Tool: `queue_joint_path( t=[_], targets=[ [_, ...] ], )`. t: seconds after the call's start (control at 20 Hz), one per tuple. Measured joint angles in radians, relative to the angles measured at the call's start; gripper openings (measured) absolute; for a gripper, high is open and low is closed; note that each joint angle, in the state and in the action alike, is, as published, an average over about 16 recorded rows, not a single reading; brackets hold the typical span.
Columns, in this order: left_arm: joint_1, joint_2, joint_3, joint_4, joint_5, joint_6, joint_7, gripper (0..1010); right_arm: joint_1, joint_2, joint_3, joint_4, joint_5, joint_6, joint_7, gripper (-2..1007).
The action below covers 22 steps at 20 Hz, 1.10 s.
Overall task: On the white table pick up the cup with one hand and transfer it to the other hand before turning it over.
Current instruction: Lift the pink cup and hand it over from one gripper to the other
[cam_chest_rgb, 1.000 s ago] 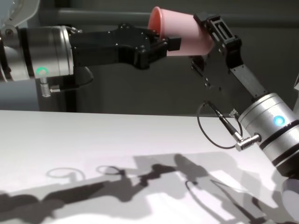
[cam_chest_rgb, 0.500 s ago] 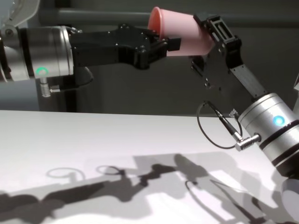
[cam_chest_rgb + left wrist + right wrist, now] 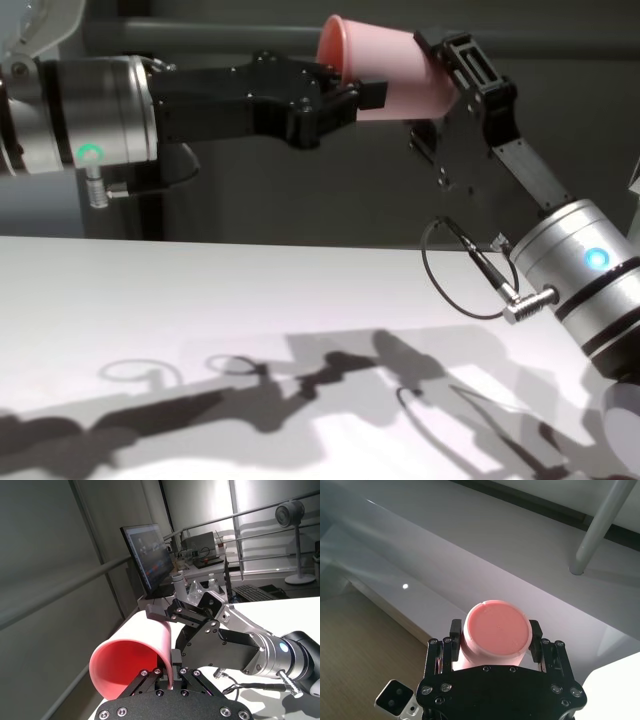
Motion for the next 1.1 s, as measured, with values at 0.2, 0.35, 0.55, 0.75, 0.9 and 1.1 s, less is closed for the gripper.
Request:
queue_joint_path(
  t=[0.2, 0.35, 0.55, 0.75, 0.9, 1.1],
  targets=[
    [0.0, 0.0, 0.0, 0.0, 0.0, 0.0, 0.0, 84, 0.0, 0.0, 0.0, 0.0, -0.001, 0.0, 0.0, 772],
    [0.0, 0.0, 0.0, 0.0, 0.0, 0.0, 0.0, 133, 0.0, -0.001, 0.0, -0.001, -0.001, 0.001, -0.001, 772],
    [0.0, 0.0, 0.0, 0.0, 0.0, 0.0, -0.001, 231, -0.001, -0.001, 0.001, -0.001, -0.001, 0.001, -0.001, 772],
    [-0.003, 0.001, 0.003, -0.003, 0.0, 0.001, -0.003, 365, -0.001, -0.001, 0.001, -0.001, -0.002, 0.001, -0.001, 772],
    [-0.003, 0.003, 0.004, -0.009, -0.003, 0.001, -0.005, 480, -0.001, -0.001, 0.001, -0.001, -0.002, 0.001, -0.001, 772],
    [-0.001, 0.008, 0.007, -0.025, -0.011, 0.004, -0.005, 632, -0.001, -0.001, 0.001, -0.001, -0.002, 0.001, -0.001, 772]
  ],
)
